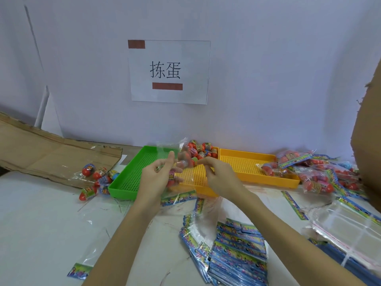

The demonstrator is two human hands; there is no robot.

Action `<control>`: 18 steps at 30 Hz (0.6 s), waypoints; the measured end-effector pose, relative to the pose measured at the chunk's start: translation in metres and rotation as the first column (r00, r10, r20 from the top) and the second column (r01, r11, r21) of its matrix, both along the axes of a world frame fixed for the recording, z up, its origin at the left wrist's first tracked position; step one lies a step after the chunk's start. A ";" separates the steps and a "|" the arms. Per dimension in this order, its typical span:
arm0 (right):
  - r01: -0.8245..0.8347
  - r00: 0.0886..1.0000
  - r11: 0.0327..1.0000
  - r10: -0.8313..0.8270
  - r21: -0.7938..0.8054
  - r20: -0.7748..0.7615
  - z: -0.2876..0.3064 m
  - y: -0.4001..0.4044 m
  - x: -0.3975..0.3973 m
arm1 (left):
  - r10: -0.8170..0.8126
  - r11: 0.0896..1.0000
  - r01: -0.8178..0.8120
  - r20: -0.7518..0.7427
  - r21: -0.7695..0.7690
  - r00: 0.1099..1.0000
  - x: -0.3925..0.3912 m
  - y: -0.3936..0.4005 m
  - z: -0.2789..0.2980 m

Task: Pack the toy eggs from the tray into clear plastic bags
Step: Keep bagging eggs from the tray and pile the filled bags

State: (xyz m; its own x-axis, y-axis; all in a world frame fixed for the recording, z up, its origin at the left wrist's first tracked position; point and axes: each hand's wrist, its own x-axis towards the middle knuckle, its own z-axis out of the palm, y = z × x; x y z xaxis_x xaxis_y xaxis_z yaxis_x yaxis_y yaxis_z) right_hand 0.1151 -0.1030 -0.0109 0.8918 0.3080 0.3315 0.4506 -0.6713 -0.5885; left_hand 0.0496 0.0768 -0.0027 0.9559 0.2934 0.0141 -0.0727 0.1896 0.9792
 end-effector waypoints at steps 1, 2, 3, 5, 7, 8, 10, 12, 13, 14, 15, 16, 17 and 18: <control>0.000 1.000 0.999 0.000 -0.044 -0.015 0.001 0.005 0.009 | -0.008 1.000 0.008 0.003 0.001 1.000 0.001 -0.001 0.000; -0.003 0.999 0.997 0.000 -0.081 -0.036 0.003 0.011 0.017 | -0.016 1.000 0.016 0.004 0.011 1.000 0.001 -0.001 0.000; -0.008 0.998 0.994 0.001 -0.106 -0.063 0.003 0.016 0.024 | -0.027 0.999 0.027 0.000 0.023 1.000 0.002 -0.002 0.000; -0.017 0.994 0.991 0.003 -0.135 -0.107 0.002 0.026 0.036 | -0.063 0.998 0.063 -0.025 0.009 0.998 0.003 -0.003 0.001; -0.005 0.996 0.981 -0.012 -0.192 -0.088 -0.001 0.031 0.046 | -0.128 0.991 0.127 -0.034 -0.033 0.991 0.003 -0.002 0.002; 0.012 0.998 0.976 -0.026 -0.216 -0.064 -0.002 0.033 0.050 | -0.171 0.984 0.169 -0.030 -0.052 0.985 0.002 -0.001 0.002; 0.063 0.997 0.971 -0.069 -0.229 -0.017 -0.007 0.036 0.057 | -0.242 0.966 0.239 -0.019 -0.103 0.970 0.002 -0.001 0.001; 0.116 0.993 0.965 -0.114 -0.236 0.020 -0.012 0.036 0.060 | -0.250 0.964 0.247 -0.023 -0.099 0.968 0.003 -0.002 0.001; 0.134 0.991 0.960 -0.131 -0.245 0.029 -0.015 0.036 0.061 | -0.244 0.966 0.241 -0.027 -0.089 0.969 0.003 -0.003 0.001; 0.142 0.990 0.957 -0.138 -0.252 0.034 -0.016 0.036 0.062 | -0.243 0.967 0.240 -0.025 -0.088 0.970 0.003 -0.004 0.001; 0.142 0.990 0.960 -0.136 -0.241 0.041 -0.017 0.035 0.062 | -0.248 0.965 0.245 -0.018 -0.092 0.969 0.002 -0.004 0.001; 0.135 0.991 0.972 -0.130 -0.191 0.042 -0.017 0.034 0.062 | -0.257 0.962 0.255 -0.011 -0.093 0.966 0.001 -0.004 0.000; 0.125 0.992 0.987 -0.123 -0.100 0.025 -0.015 0.033 0.059 | -0.267 0.960 0.265 -0.009 -0.087 0.964 0.000 -0.004 0.000; 0.116 0.993 0.993 -0.117 0.010 0.004 -0.013 0.031 0.056 | -0.271 0.960 0.269 -0.008 -0.071 0.963 -0.001 -0.003 0.000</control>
